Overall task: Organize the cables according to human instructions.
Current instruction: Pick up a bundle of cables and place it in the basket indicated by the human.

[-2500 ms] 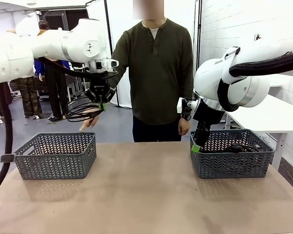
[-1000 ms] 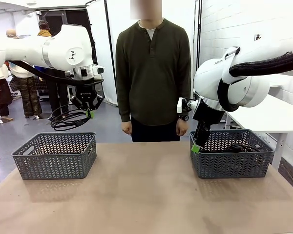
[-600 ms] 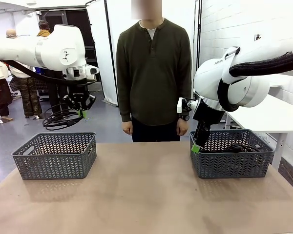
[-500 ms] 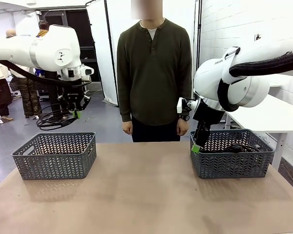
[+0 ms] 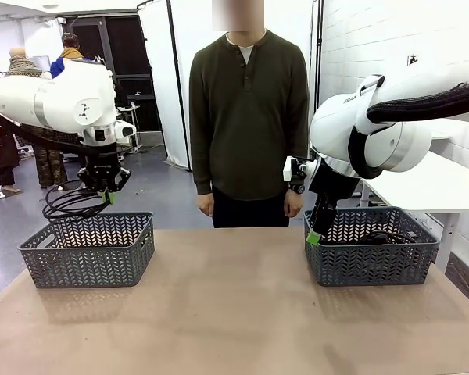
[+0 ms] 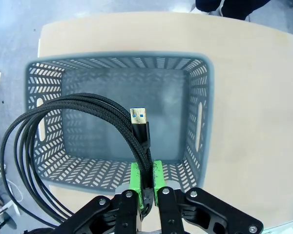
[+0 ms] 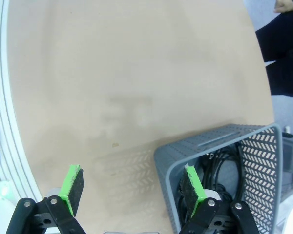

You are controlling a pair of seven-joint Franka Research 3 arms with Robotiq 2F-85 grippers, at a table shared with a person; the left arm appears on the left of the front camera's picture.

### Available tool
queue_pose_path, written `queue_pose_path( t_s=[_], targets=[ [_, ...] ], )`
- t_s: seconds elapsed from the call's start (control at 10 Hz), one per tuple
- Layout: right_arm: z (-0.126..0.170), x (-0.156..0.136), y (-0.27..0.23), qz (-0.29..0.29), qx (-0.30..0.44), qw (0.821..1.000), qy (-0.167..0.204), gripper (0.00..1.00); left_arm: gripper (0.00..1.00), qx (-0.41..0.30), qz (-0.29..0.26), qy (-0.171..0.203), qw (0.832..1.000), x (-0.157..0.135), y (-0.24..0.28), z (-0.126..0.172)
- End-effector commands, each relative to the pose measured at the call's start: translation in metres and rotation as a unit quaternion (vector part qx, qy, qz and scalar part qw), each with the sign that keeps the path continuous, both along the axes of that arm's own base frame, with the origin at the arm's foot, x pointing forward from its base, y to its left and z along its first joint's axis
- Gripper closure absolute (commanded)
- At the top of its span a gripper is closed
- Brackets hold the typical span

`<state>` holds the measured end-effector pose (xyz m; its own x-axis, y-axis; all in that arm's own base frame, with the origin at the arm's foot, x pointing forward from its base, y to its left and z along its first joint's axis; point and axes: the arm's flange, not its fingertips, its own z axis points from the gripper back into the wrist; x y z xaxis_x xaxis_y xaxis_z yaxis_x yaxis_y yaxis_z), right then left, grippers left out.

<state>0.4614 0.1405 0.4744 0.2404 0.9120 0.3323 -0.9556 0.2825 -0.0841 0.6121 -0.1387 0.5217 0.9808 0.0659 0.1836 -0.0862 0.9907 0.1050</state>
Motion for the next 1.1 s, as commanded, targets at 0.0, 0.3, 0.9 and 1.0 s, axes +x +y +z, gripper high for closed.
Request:
queue_pose_path(
  t_s=[0.0,0.3,0.9,1.0],
  targets=[
    [-0.001,0.000,0.000,-0.003,-0.001,1.000,0.000,0.00,1.00,0.013,0.010,-0.023,1.000,-0.008,0.007,-0.011],
    [-0.001,0.000,0.000,-0.003,-0.001,1.000,0.000,0.00,1.00,0.023,0.025,-0.016,0.999,0.004,0.002,-0.029],
    [-0.001,0.000,0.000,-0.003,-0.001,1.000,0.000,0.00,1.00,0.010,0.023,-0.025,0.999,0.025,-0.008,-0.042],
    [-0.001,0.000,0.000,-0.003,-0.001,1.000,0.000,0.00,1.00,0.004,0.023,-0.023,0.999,0.028,-0.009,-0.043]
  ],
)
